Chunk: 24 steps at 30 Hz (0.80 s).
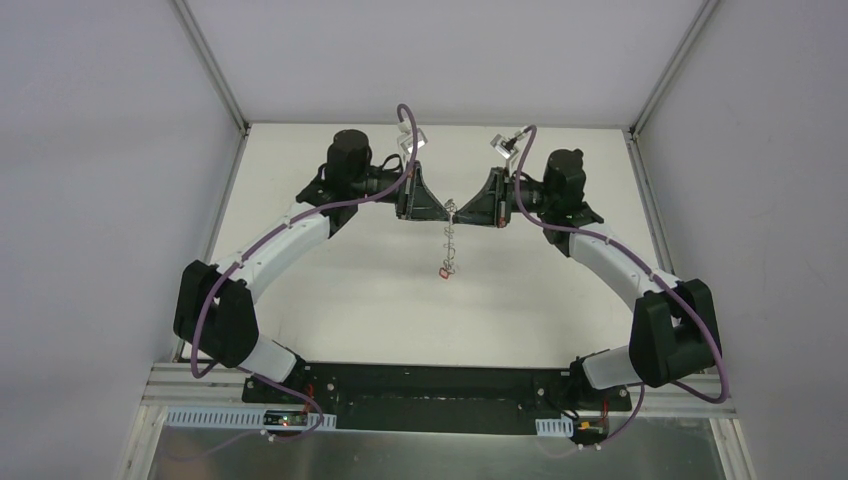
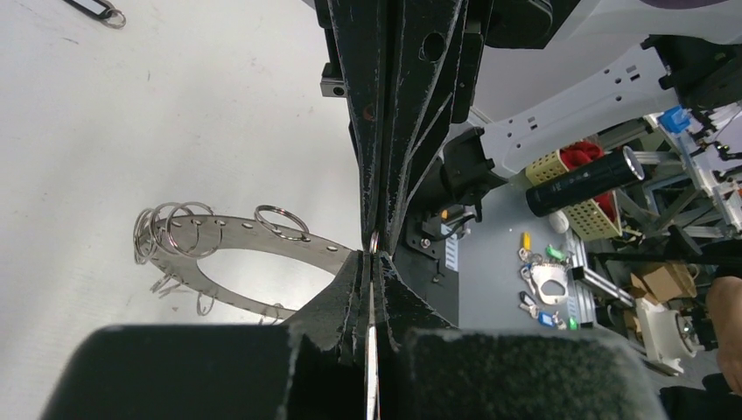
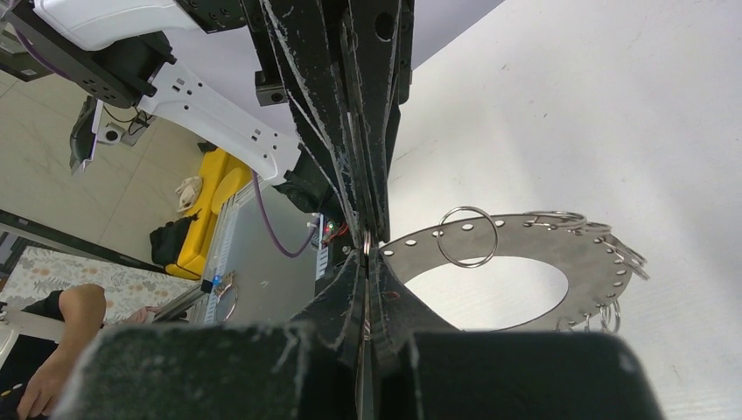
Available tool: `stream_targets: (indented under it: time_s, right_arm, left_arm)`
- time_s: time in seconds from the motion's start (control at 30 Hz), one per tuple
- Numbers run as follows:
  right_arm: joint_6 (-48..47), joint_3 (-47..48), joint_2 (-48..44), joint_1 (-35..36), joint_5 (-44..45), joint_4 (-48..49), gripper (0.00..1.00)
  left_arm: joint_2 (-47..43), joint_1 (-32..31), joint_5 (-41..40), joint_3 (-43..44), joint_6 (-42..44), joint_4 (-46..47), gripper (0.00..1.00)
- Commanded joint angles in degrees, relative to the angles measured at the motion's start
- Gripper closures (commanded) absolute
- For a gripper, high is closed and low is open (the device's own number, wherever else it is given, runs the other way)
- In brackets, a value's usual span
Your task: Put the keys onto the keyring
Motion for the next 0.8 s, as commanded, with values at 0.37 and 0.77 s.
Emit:
stream_targets:
  time_s: [0.37,0.77]
  right_arm:
    - [-0.96,-0.82,-1.02,0.21,0.39,3.30,0.95]
    - [-19.09,4.75,-2.25,0.61,0.76,-16.79,0.57]
  left_arm:
    - [-2.93,-0.47,-3.33,7.11,17.55,-20.30,1.00]
    - [-2.73,-4.69,-15.94,21.81,46.18,-57.04,1.00]
